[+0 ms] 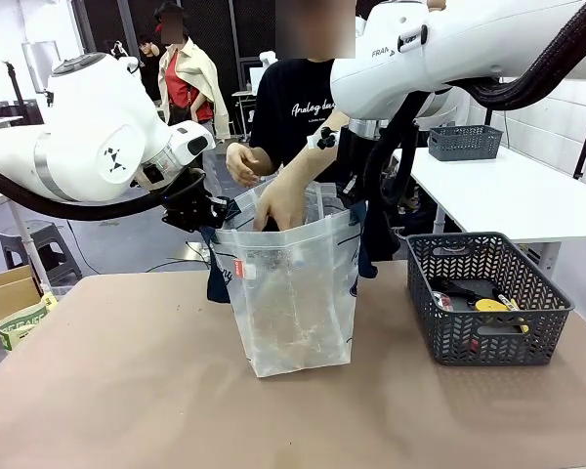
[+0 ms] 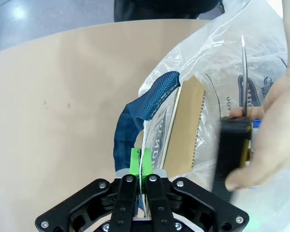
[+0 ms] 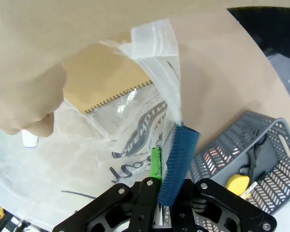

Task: Transfer purchased items from the store into the shopping bag.
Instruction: Move the Reusable shopping bag to the right side of the table.

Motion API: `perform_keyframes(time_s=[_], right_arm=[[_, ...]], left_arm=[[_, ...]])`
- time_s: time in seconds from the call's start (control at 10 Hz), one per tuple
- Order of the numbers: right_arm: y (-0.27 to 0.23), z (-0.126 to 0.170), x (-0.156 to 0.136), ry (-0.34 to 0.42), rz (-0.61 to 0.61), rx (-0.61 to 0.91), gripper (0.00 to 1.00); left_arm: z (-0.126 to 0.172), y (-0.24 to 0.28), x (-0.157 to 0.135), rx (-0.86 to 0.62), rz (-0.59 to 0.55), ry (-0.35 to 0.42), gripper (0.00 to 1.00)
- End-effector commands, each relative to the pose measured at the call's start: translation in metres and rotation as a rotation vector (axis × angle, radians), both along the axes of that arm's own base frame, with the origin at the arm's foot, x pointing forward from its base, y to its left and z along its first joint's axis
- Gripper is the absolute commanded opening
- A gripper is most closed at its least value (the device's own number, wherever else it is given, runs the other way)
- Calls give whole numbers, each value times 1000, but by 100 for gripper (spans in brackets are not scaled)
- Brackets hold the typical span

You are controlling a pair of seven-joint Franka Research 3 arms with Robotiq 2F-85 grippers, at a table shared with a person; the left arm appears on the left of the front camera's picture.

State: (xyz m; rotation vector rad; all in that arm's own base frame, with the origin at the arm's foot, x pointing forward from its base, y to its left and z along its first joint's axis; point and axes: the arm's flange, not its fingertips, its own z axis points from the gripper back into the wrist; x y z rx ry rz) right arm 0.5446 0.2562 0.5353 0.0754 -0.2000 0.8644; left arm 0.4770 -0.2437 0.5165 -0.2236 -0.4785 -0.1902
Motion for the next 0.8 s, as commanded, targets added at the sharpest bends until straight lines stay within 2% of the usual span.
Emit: perform_keyframes(time_s=[0.0, 0.7], right_arm=[[0, 1, 0, -3, 0, 1, 0], [0, 1, 0, -3, 0, 1, 0]], left_arm=[[1, 0, 0, -3, 5, -2, 0], [1, 0, 0, -3, 5, -2, 0]])
